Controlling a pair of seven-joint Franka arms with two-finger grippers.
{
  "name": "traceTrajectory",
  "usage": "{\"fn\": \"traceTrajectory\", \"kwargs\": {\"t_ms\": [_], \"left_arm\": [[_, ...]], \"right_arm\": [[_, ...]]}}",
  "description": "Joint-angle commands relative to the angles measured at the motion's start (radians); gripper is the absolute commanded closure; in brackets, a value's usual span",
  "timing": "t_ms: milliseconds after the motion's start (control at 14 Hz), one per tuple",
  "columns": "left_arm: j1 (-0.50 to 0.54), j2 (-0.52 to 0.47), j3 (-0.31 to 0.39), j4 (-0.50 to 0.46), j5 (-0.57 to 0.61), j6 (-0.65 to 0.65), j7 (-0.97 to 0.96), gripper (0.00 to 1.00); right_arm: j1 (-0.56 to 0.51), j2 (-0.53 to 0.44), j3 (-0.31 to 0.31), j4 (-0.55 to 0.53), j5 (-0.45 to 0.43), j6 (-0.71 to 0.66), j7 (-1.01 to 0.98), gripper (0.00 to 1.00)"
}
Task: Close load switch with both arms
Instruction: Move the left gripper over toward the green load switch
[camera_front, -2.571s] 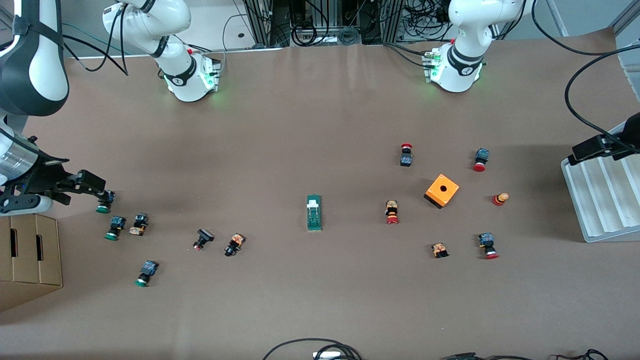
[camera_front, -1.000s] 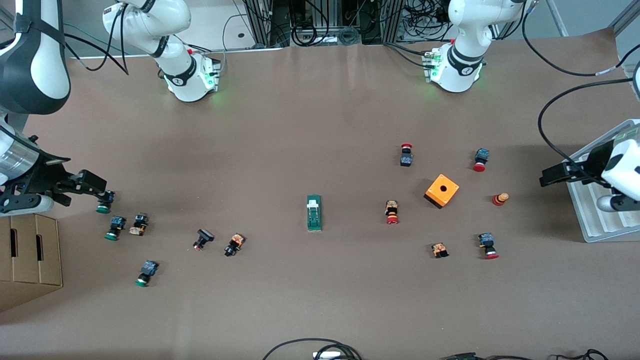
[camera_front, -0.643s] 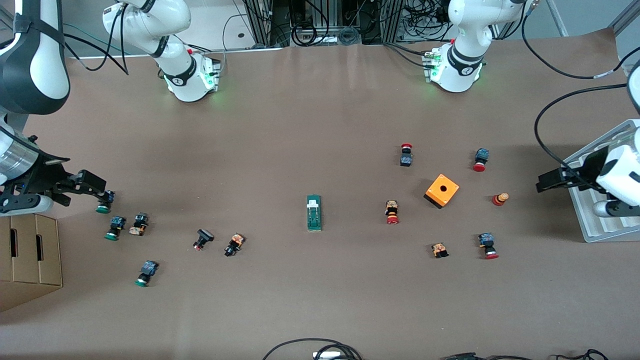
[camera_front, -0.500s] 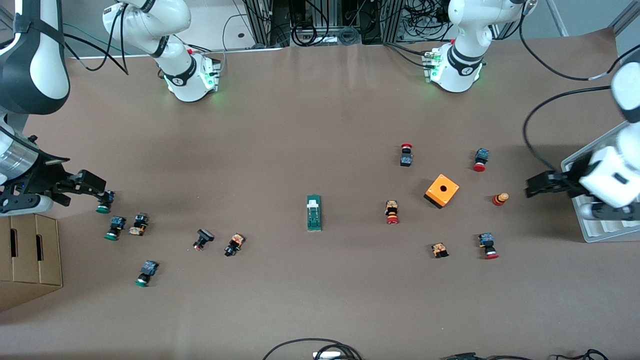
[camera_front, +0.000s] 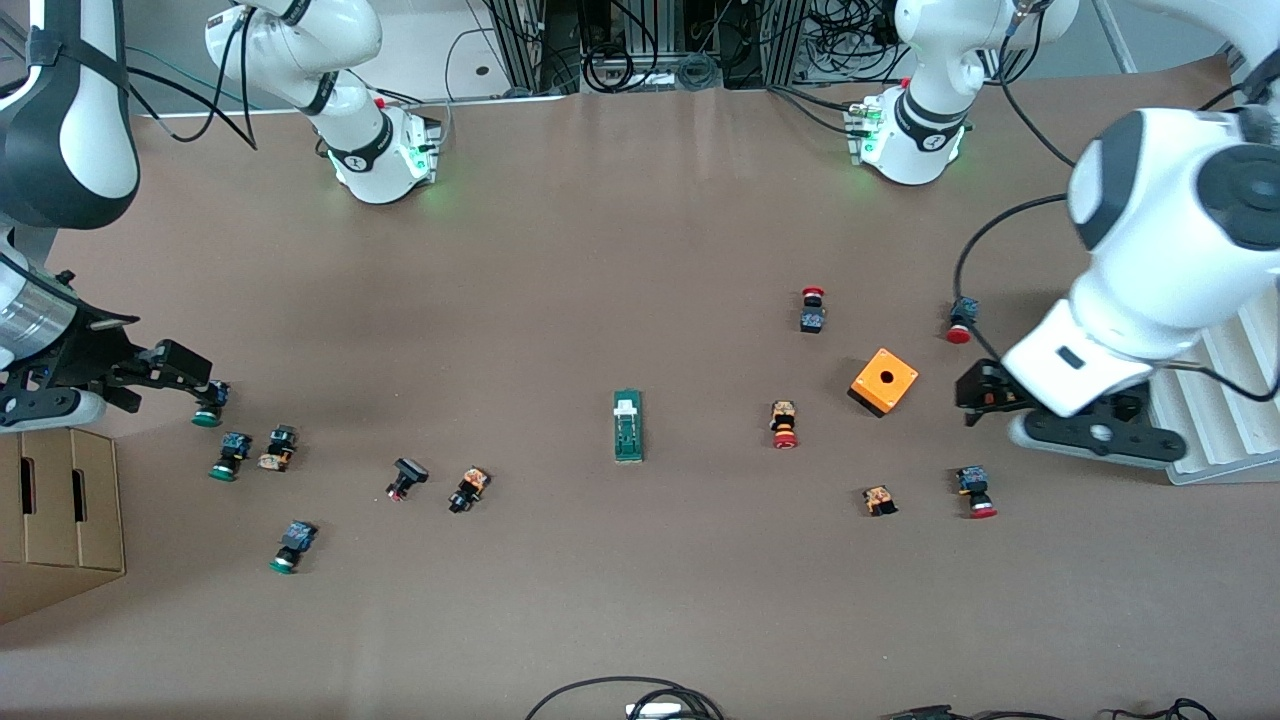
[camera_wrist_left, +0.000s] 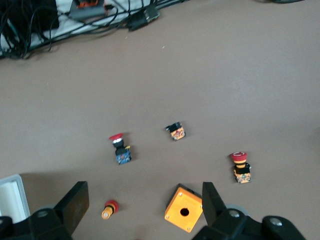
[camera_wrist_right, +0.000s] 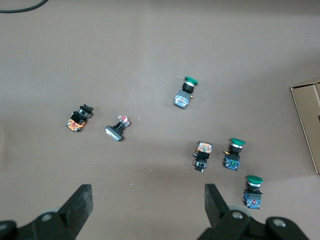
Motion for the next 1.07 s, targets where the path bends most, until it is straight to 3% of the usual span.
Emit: {"fn": "traceTrajectory", "kwargs": {"t_ms": [0,500,1000], "left_arm": [[-0.047,0.035,0.008,0.017,0.017,0.053,-0.033,0.00],[-0.214,0.066,0.009,0.013,0.040,0.122,-0.378,0.00],[-0.349,0.066,0.009,-0.002,0.223,0.122,-0.677,0.00]], "right_arm": [[0.000,0.010,-0.002,0.020,-0.026,0.001,-0.006,0.00],[-0.001,0.010,-0.002,0.020,-0.026,0.001,-0.006,0.00],[-0.001,0.010,-0.002,0.020,-0.025,0.001,-0.006,0.00]]}}
